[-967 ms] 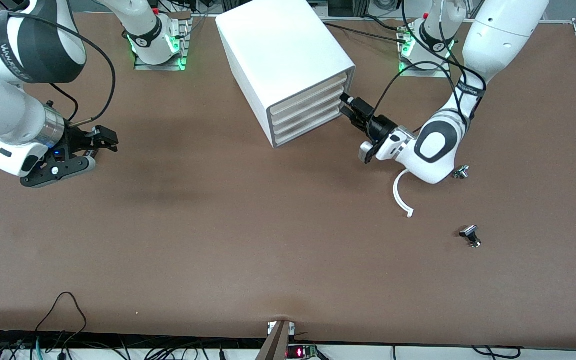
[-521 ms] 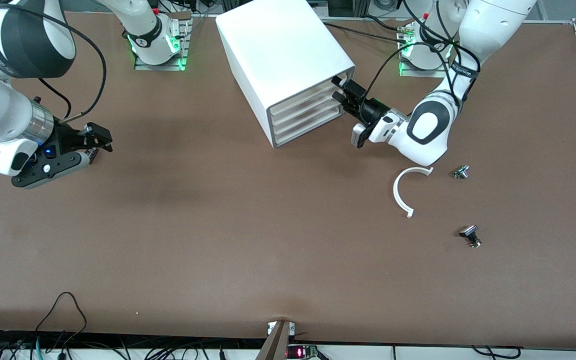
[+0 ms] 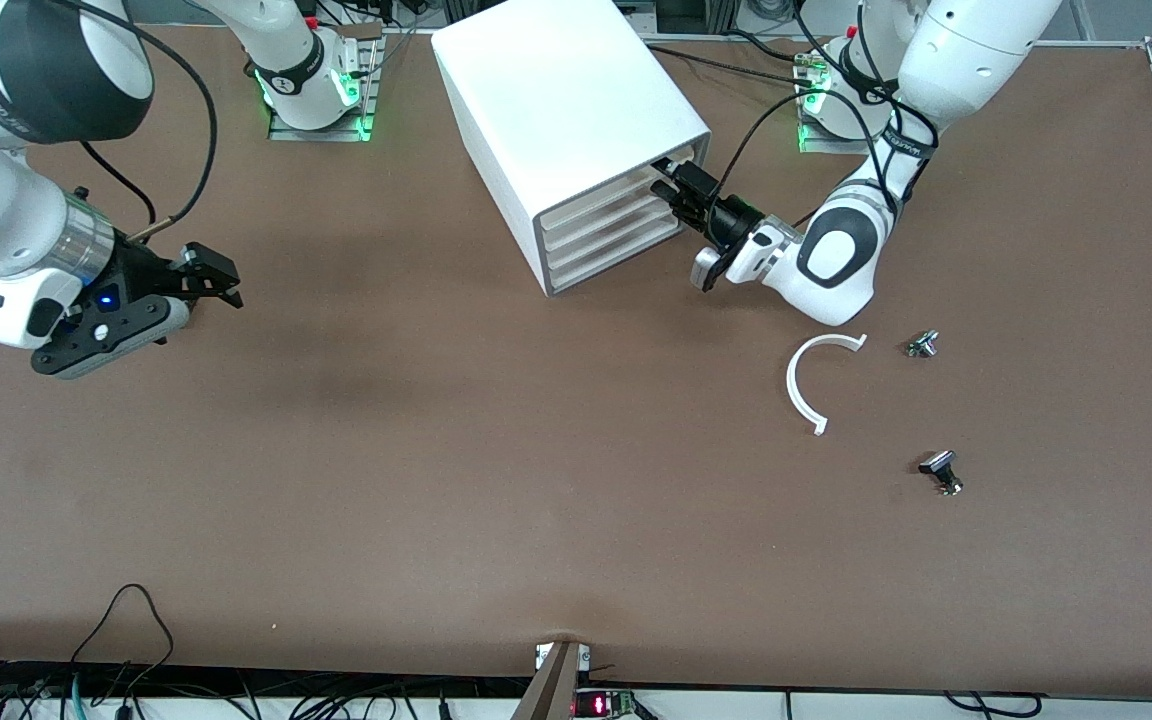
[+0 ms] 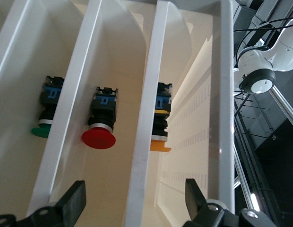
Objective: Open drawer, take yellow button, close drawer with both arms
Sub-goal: 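Pull the drawer open with the left gripper while the right gripper approaches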
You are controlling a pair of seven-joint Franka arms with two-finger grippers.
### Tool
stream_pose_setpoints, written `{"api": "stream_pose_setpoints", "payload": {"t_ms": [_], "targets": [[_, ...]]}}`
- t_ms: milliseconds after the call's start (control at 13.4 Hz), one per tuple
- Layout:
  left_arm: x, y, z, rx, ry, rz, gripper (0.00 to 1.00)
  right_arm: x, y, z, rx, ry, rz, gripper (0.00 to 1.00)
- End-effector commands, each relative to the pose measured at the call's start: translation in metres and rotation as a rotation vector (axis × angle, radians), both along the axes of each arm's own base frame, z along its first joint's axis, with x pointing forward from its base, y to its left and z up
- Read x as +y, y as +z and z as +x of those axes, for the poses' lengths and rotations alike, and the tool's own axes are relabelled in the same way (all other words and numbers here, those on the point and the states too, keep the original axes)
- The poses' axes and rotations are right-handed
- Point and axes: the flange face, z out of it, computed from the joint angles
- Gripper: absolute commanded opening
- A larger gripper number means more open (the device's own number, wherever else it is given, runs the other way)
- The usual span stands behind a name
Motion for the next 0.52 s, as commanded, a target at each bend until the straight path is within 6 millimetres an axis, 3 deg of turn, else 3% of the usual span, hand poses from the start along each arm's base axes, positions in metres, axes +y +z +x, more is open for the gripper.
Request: {"api": "stream_pose_setpoints", "payload": {"t_ms": [0,223,298,372,446], "targets": [[-0.008,-0.001,-0.005,-0.032,0.008,-0.033,0.81,0.014,0.001,-0.001,-0.013,0.049,0.007,1.0],[-0.015,-0.004,-0.011,-0.03,-0.01,-0.034,0.77,0.022,-0.013,0.009,-0.04,0.148,0.009,1.0],[-0.017,-0.004,-0.012,-0.03,-0.013,-0.034,0.71,0.023,-0.021,0.015,-0.055,0.185,0.011,1.0],[-0.016,-0.004,-0.012,-0.032,-0.013,-0.037,0.59,0.024,-0.028,0.021,-0.073,0.225,0.011,1.0],[-0.017,-0.005,-0.012,-0.036,-0.012,-0.038,0.36,0.028,-0.034,0.025,-0.084,0.269,0.012,1.0]]}}
